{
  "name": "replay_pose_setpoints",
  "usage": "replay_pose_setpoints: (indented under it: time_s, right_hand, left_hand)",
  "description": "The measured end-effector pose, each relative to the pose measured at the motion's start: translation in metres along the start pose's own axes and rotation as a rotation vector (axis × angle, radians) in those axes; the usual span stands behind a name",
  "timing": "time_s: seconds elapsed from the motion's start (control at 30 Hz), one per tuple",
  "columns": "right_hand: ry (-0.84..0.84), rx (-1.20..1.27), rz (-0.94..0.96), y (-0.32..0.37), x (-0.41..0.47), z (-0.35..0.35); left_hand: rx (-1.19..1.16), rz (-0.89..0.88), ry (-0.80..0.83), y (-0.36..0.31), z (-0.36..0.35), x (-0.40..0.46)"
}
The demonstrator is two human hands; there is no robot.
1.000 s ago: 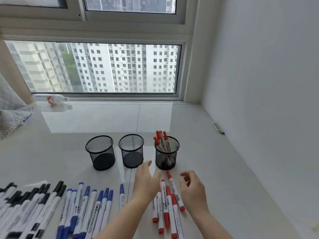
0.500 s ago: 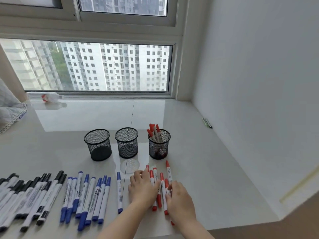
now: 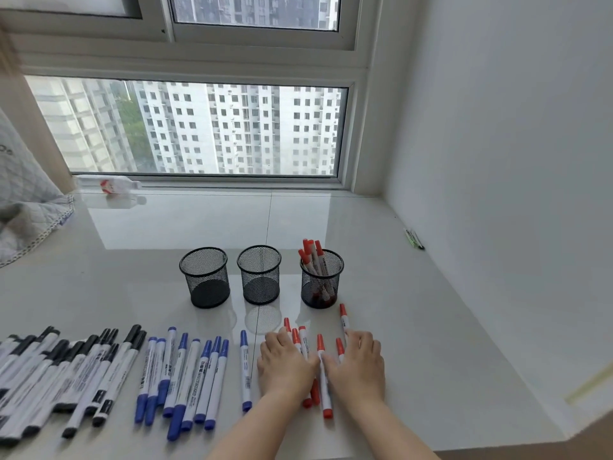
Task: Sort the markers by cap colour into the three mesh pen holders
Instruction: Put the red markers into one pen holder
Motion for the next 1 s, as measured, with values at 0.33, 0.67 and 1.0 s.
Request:
replay_pose_setpoints:
  time_s: [0.33,0.67,1.0]
  right_hand:
    - [0.009,0.046,-0.058,-0.003,0.006,-0.014]
    - [0.092,-0.108,-0.096,-0.017,0.021,-0.010]
    - [0.238,0.024,-0.182,-0.003,0.028,-0.023]
  left_hand:
    - [0.024,-0.032,0.036,-0.001,0.007,0.012]
    - [-0.047,-0.013,0.041,0.010,0.019,0.022]
    - [0.030,-0.018,-0.038,0.011,0.016,0.019]
Point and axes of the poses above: each hand's wrist, its own x-axis towards the middle knuckle, its own z-axis out of the back of the hand, y = z × x, the point moved 8 cm from there along x, towards the middle knuckle, and after that the axes turned 11 degrees about z, right-handed, at the moved point
